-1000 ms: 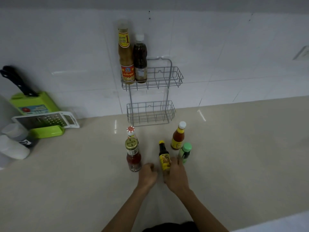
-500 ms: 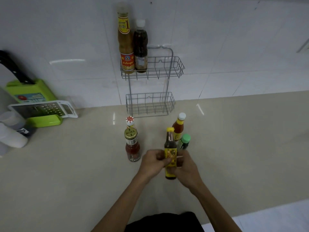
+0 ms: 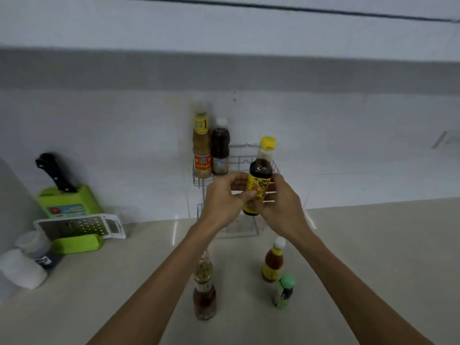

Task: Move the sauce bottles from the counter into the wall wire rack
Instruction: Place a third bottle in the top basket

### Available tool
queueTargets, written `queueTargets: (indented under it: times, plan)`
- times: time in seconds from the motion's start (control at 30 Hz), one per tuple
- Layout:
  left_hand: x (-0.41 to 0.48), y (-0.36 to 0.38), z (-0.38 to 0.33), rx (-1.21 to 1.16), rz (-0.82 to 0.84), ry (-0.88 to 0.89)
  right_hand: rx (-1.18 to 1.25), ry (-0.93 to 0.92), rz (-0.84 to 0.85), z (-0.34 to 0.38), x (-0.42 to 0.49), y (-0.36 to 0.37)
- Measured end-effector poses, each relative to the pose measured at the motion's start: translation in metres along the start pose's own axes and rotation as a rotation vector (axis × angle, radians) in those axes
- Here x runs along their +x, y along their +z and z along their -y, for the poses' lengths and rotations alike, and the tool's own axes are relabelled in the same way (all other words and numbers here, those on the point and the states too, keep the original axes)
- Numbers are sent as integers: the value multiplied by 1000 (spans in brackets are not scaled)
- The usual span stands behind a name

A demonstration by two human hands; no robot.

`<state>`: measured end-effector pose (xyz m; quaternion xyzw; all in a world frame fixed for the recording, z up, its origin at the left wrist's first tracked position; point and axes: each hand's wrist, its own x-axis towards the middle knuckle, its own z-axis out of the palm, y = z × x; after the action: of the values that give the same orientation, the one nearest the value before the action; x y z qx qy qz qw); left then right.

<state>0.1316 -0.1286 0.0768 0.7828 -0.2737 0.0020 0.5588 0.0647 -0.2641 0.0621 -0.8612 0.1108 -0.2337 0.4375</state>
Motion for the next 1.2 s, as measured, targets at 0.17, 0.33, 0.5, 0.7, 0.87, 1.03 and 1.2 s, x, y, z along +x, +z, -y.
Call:
queueTargets:
  times: [0.17,0.33,0.5,0.7,0.87,1.03,1.2]
  plan:
    - [72,-29,-20,117,-30,-34,-148,-47,-56,19,78,13]
    - [106,-50,7,411,-78,-121,-196,-1,-24,18,135,26]
    - [112,-53,49,492,6,-178,-216,28,24,6,162,50]
    - [117,-49,65,446,-78,-151,-170,74,41,-12,173,79]
    - [114,-46,72,433,-135,-114,-190,49,62,-21,177,82]
    - [112,-44,73,412,-158,-93,-214,55,124,-20,183,76]
    - [111,-44,73,398,-156,-110,-278,34,160,-16,185,71]
